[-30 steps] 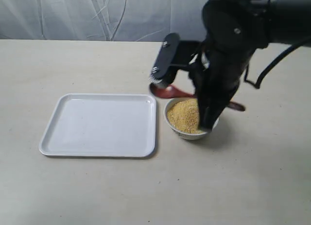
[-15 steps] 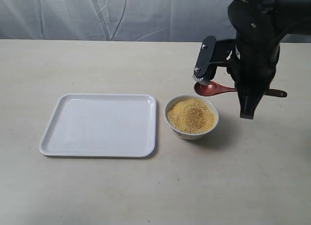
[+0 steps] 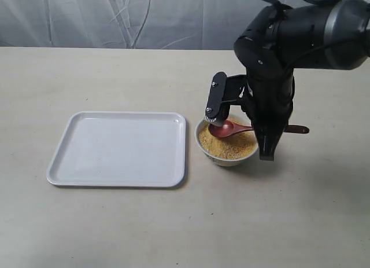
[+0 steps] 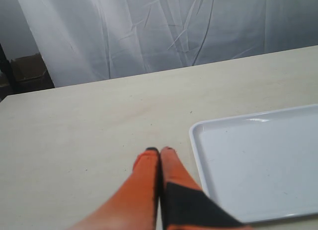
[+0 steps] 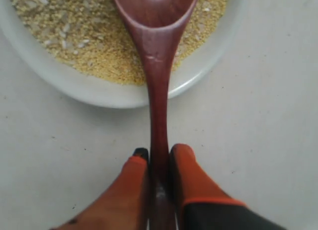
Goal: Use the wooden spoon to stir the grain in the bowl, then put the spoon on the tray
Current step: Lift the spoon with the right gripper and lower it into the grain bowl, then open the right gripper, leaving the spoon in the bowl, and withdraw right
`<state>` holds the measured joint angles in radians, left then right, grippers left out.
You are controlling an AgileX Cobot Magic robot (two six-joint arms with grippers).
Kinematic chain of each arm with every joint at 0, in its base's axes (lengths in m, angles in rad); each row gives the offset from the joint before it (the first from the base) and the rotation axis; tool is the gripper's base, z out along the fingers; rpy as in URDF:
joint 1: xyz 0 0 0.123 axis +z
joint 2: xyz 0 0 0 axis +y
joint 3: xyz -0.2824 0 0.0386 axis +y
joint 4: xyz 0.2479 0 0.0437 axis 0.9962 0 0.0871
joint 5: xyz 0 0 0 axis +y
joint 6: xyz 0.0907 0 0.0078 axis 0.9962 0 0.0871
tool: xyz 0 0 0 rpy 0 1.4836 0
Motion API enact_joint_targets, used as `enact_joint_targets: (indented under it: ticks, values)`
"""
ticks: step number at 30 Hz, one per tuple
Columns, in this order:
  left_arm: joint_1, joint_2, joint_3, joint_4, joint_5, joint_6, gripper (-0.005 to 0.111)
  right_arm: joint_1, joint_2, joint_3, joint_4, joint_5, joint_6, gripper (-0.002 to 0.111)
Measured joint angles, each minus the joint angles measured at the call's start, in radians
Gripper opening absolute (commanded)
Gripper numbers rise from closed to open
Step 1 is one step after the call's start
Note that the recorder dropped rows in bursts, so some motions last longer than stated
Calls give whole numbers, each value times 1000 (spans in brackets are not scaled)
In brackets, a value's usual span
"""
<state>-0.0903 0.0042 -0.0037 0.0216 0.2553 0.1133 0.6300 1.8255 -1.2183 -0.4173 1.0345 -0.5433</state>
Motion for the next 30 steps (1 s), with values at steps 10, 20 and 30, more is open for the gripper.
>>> enact_joint_targets:
  ticks: [10, 20, 30]
  values:
    - [0, 0, 0, 0, 0, 0, 0, 0, 68, 0, -11, -26, 67, 0]
    - [0, 0, 0, 0, 0, 0, 0, 0, 88, 0, -17, -33, 70, 3]
    - [0, 0, 0, 0, 0, 0, 0, 0, 88, 0, -32, -79, 143, 52]
